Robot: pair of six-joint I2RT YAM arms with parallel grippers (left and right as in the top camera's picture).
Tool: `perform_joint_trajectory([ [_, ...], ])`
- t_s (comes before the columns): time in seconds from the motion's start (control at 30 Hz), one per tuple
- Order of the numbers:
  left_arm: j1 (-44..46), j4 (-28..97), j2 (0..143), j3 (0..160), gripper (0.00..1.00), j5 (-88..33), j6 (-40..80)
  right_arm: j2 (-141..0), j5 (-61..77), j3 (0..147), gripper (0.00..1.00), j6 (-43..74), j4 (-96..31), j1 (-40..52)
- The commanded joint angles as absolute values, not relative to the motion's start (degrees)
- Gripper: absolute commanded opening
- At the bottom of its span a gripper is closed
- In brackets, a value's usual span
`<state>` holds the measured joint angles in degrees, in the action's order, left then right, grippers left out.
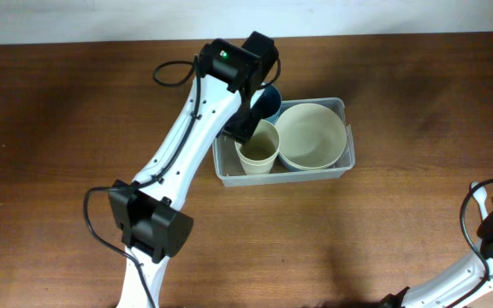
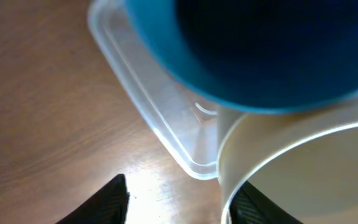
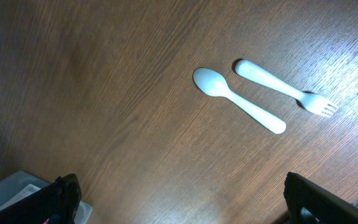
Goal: Pack container
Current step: 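Retract the left gripper to the left side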
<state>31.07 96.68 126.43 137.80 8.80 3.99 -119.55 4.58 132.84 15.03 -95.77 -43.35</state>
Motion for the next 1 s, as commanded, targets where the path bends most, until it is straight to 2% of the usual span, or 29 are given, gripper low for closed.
perform_joint_trajectory([
  [0.0, 28.5, 96.7, 121.1, 142.6, 0.57, 14.1, 7.1, -119.4, 4.9, 132.6, 0.99, 15.5, -95.6, -43.2],
  [0.03, 27.7, 96.7, 120.3, 143.5, 0.65, 14.6, 7.3, -119.4, 4.9, 132.6, 0.99, 15.5, -95.6, -43.2],
  [0.07, 26.6, 96.7, 119.4, 144.4, 0.69, 15.0, 7.6, -119.4, 4.9, 132.6, 0.99, 15.5, -95.6, -43.2],
  [0.17, 22.3, 96.7, 116.5, 146.4, 0.72, 16.6, 9.8, -119.4, 4.9, 132.6, 0.99, 15.5, -95.6, -43.2],
  [0.33, 11.7, 96.7, 111.9, 146.8, 0.84, 21.9, 12.8, -119.4, 4.9, 132.6, 0.99, 15.5, -95.6, -43.2],
  [0.37, 9.7, 96.7, 111.5, 146.8, 0.95, 22.2, 12.9, -119.4, 4.9, 132.6, 0.99, 15.5, -95.6, -43.2],
  [0.4, 7.3, 96.6, 111.2, 146.8, 1.0, 22.1, 12.9, -119.4, 4.9, 132.6, 0.99, 15.5, -95.6, -43.2],
  [0.73, -10.6, 95.0, 111.9, 146.7, 1.0, 21.9, 15.5, -119.4, 4.9, 132.6, 0.99, 15.5, -95.6, -43.2],
  [0.97, -19.2, 95.1, 112.9, 146.1, 1.0, 20.7, 20.4, -119.4, 4.9, 132.6, 0.99, 15.5, -95.6, -43.2],
])
